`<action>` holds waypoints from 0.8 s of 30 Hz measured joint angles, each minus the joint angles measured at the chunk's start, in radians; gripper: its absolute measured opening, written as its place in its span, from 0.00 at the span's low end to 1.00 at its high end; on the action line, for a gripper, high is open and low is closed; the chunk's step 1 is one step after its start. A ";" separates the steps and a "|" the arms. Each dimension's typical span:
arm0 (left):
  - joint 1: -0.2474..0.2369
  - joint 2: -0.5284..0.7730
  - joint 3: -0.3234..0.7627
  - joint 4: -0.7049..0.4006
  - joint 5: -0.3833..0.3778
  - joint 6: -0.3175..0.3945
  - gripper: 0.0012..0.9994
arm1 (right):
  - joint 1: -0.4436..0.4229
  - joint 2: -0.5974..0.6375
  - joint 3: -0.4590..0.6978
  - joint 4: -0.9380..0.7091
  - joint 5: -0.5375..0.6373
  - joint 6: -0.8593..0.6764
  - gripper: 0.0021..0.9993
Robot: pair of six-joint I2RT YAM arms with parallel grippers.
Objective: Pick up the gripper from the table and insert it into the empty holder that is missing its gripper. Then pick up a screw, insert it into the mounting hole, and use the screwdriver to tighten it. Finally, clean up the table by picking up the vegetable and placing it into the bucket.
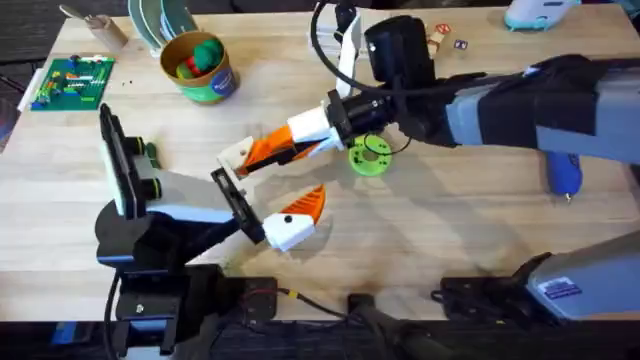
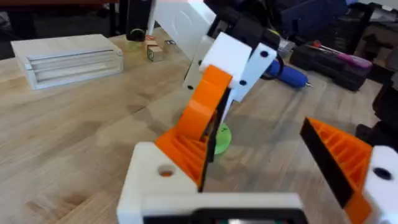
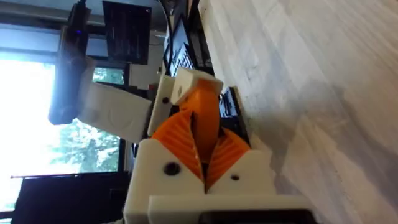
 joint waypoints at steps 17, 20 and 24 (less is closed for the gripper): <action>0.020 0.000 0.000 0.005 -0.035 0.000 0.99 | 0.052 0.000 0.000 0.070 0.120 -0.041 0.00; 0.023 0.000 0.000 0.008 -0.034 -0.003 0.99 | 0.062 0.000 0.000 0.078 0.161 -0.082 0.00; 0.023 0.000 -0.001 0.014 -0.022 -0.005 0.99 | 0.071 0.000 0.000 0.099 0.206 -0.115 0.00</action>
